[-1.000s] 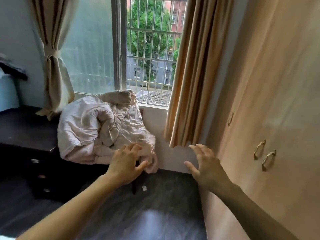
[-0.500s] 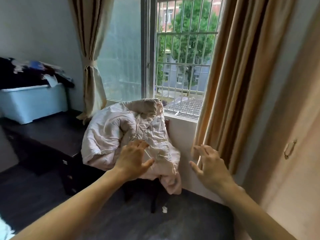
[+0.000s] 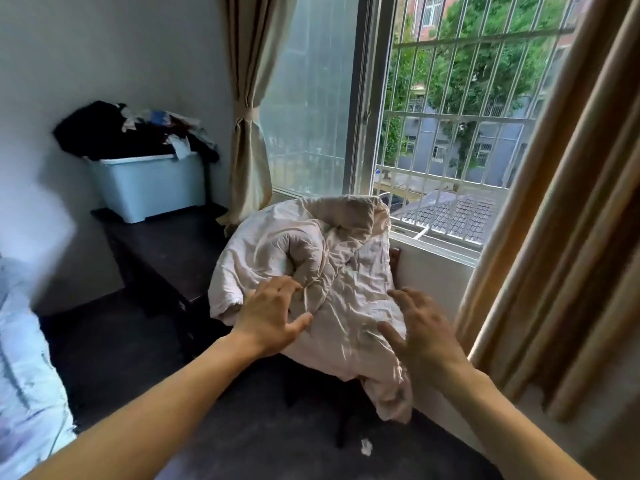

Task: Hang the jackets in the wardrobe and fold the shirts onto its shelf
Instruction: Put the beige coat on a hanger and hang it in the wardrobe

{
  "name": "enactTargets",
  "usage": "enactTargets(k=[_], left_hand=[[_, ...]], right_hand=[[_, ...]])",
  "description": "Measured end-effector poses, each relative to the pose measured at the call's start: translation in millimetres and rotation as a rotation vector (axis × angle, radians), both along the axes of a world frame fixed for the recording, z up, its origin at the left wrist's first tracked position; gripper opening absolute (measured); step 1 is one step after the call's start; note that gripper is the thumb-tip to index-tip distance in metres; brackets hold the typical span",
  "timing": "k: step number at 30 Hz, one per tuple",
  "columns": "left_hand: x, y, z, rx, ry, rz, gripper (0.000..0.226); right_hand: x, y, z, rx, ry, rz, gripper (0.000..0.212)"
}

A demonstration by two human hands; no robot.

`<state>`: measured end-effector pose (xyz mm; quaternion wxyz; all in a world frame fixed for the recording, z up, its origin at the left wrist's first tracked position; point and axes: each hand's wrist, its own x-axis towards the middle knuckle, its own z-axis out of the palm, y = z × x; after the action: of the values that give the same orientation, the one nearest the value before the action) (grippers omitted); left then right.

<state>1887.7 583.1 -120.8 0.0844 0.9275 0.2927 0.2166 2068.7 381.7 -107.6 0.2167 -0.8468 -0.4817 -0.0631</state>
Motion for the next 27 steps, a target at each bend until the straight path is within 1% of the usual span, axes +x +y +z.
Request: enactTargets(k=[4, 7, 11, 17, 23, 27], left_hand=[[26.0, 54.8, -8.5, -0.009, -0.042, 0.065, 0.063], [34.5, 98.9, -10.6, -0.053, -0.057, 0.129, 0.062], [31.3, 153.5, -7.1, -0.079, -0.051, 0.224, 0.069], [1.1, 206.2, -16.8, -0.053, -0.046, 0.379, 0.063], [-35.4, 254.5, -36.4, -0.077, -0.005, 0.618, 0.061], [-49.6, 280.2, -35.6, -0.052, 0.041, 0.769, 0.060]], right_hand=[[36.3, 65.1, 4.2, -0.036, -0.054, 0.051, 0.061], [57.0, 118.6, 12.9, -0.069, -0.078, 0.108, 0.061], [68.5, 193.9, 21.6, -0.078, -0.111, 0.196, 0.062], [56.9, 297.6, 5.8, -0.078, -0.078, 0.389, 0.061], [33.3, 404.6, -18.4, -0.058, -0.050, 0.650, 0.054], [23.8, 473.5, -25.8, -0.024, -0.032, 0.791, 0.055]])
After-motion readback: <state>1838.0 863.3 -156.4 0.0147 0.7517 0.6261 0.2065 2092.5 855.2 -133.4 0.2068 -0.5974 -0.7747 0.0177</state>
